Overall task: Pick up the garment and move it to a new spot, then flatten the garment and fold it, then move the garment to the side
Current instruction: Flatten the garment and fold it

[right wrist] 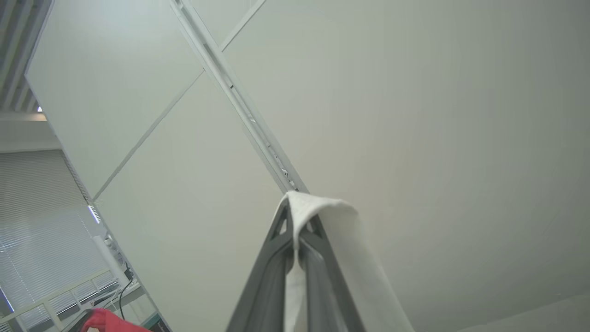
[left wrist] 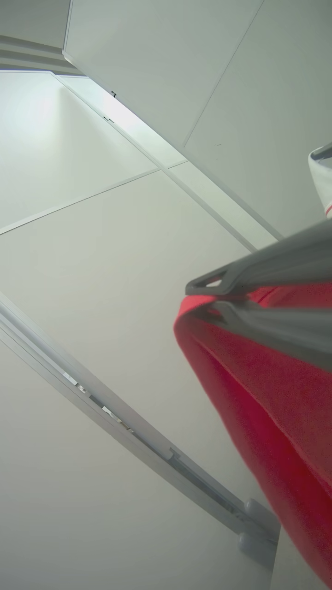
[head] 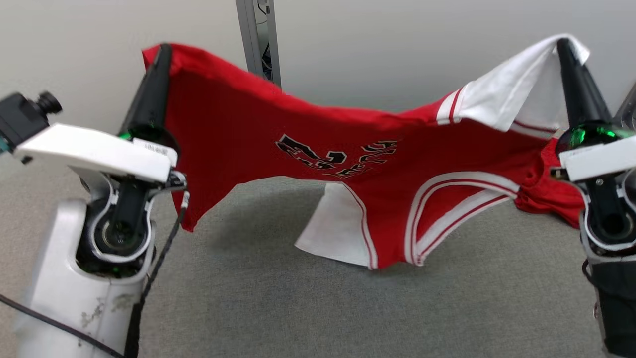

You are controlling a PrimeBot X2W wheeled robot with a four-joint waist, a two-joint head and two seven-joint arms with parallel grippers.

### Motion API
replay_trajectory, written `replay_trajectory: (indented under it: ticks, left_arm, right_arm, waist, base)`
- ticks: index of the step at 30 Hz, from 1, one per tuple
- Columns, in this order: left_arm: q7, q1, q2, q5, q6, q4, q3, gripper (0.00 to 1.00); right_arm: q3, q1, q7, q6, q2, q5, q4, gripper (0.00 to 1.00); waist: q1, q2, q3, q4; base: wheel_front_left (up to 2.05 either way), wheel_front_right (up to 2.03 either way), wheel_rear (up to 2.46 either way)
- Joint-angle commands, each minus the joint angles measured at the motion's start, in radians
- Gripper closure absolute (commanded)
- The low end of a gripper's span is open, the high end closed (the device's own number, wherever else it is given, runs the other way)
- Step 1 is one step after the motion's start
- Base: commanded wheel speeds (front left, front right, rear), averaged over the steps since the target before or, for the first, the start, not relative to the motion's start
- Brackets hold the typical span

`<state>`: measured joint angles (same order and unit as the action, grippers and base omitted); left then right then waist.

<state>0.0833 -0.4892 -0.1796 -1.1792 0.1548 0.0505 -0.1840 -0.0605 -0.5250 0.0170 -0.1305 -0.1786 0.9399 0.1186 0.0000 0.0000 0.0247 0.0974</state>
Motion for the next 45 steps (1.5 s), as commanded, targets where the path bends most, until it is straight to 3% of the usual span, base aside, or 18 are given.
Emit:
replay_trajectory:
  ticks: [1,13,20,28,33,38,41,45]
  left_arm:
    - [0.013,-0.04,-0.013,0.009,0.013,0.007,0.004,1.0]
    - [0.145,-0.321,-0.106,0.069,0.087,-0.062,-0.023,1.0]
    - [0.223,-0.455,-0.159,0.119,0.099,-0.22,-0.071,1.0]
    - [0.211,-0.693,-0.175,0.205,0.112,-0.417,-0.102,1.0]
    - [0.055,-0.898,-0.194,0.326,0.1,-0.53,-0.112,1.0]
    - [-0.129,-1.053,-0.198,0.432,0.021,-0.631,-0.151,1.0]
    - [-0.21,-1.113,-0.209,0.475,-0.016,-0.712,-0.17,1.0]
    - [-0.261,-1.149,-0.222,0.476,-0.038,-0.795,-0.158,1.0]
  right_arm:
    - [0.016,-0.029,0.019,0.0,0.005,-0.018,-0.013,1.0]
    - [0.139,-0.298,0.215,0.0,0.103,-0.202,-0.095,1.0]
    - [0.186,-0.479,0.268,0.0,0.127,-0.288,0.047,1.0]
    - [0.172,-0.767,0.163,0.0,0.126,-0.408,0.387,1.0]
    - [0.135,-0.987,-0.037,0.0,0.125,-0.473,0.552,1.0]
    - [0.078,-1.134,-0.231,0.0,0.128,-0.424,0.685,1.0]
    - [0.013,-1.178,-0.276,0.0,0.126,-0.341,0.767,1.0]
    - [-0.083,-1.179,-0.285,0.0,0.125,-0.26,0.785,1.0]
  waist:
    - [0.0,0.0,0.002,0.001]
    - [0.0,0.0,-0.018,0.031]
    - [0.0,0.0,-0.082,0.054]
    - [0.0,0.0,-0.231,0.069]
    - [0.0,0.0,-0.349,0.093]
    - [0.0,0.0,-0.472,0.113]
    - [0.0,0.0,-0.556,0.133]
    - [0.0,0.0,-0.622,0.149]
  base:
    - [0.0,0.0,0.0]
    - [0.0,0.0,0.0]
    - [0.0,0.0,0.0]
    - [0.0,0.0,0.0]
    - [0.0,0.0,0.0]
    - [0.0,0.0,0.0]
    - [0.0,0.0,0.0]
    - [0.0,0.0,0.0]
